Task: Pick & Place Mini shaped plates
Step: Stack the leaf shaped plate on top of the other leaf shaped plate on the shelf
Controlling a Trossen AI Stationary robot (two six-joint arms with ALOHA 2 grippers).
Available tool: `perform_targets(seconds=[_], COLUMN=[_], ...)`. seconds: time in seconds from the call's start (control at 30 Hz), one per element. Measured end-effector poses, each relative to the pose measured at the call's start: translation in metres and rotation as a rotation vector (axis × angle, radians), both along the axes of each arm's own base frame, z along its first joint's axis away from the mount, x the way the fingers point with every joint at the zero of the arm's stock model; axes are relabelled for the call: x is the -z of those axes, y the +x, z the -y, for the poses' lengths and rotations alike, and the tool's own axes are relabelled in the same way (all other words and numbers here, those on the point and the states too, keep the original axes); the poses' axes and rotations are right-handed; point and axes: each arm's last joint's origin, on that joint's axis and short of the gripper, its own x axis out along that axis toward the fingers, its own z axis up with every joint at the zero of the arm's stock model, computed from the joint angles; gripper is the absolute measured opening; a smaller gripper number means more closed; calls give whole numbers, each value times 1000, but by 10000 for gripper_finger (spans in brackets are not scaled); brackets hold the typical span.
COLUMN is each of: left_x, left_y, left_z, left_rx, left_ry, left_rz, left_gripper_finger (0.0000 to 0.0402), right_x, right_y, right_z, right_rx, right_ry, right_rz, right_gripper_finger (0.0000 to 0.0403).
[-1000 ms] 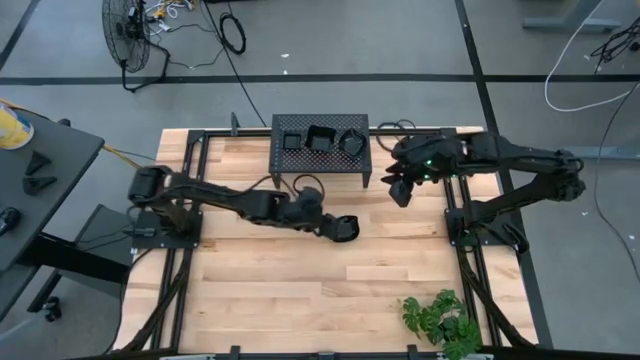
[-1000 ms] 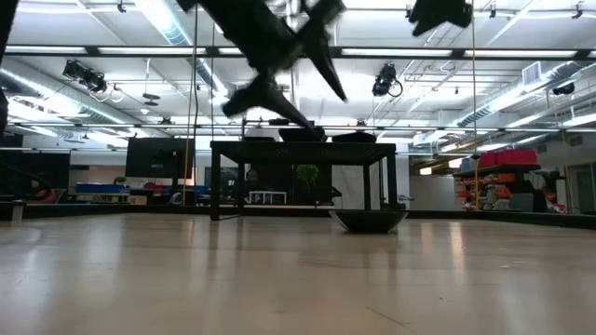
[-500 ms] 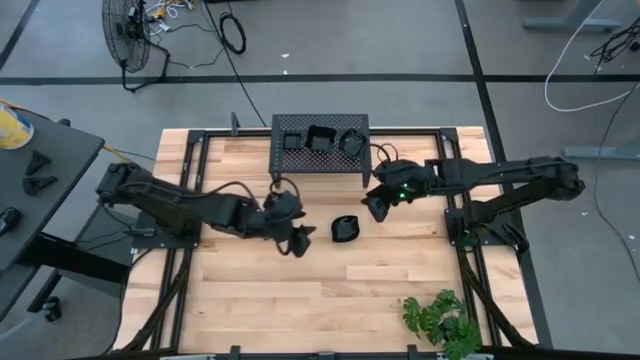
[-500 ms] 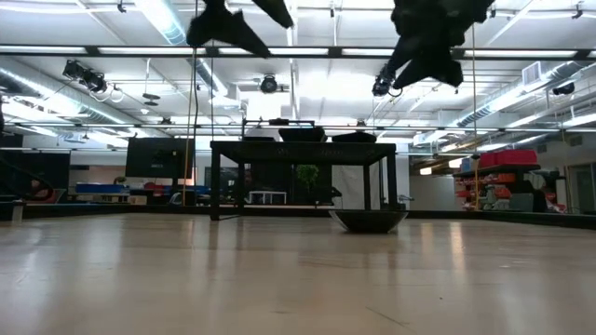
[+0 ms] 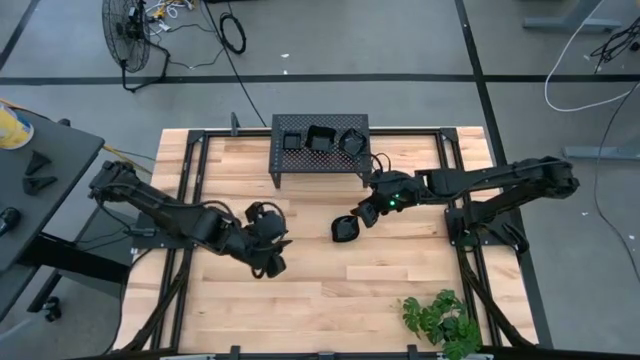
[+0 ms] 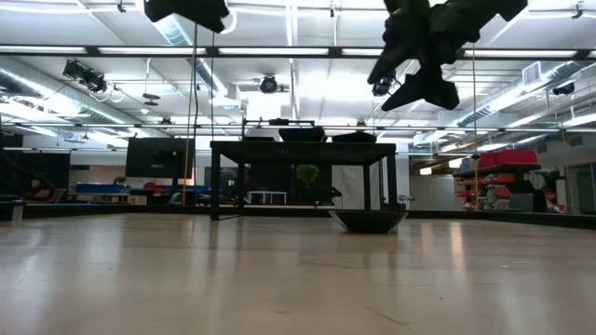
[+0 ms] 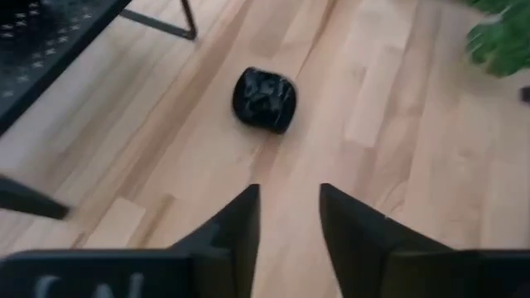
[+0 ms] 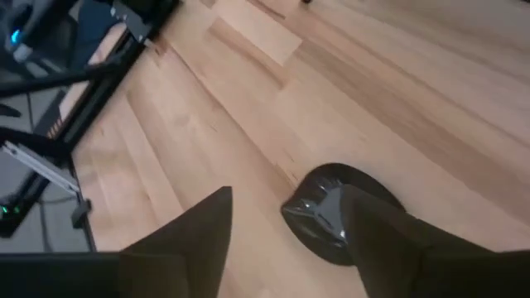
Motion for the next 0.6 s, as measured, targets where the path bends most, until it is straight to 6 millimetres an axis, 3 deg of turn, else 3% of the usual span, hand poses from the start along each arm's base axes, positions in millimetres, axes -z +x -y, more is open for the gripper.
perform_targets(seconds=[0.27,0.6], left_x=[-13,-16], left_y=[-26,-71], left_z=[16,15], left_rx=[41,24], left_ry=[49,14], left_rz=[60,180], left_gripper_finger=[13,5], right_x=[14,33], right_y=[19,22], right_z=[-1,-1], right_rx=[31,109], right_ry=[92,133], right_rz=[20,-102], right_gripper_finger=[272,270])
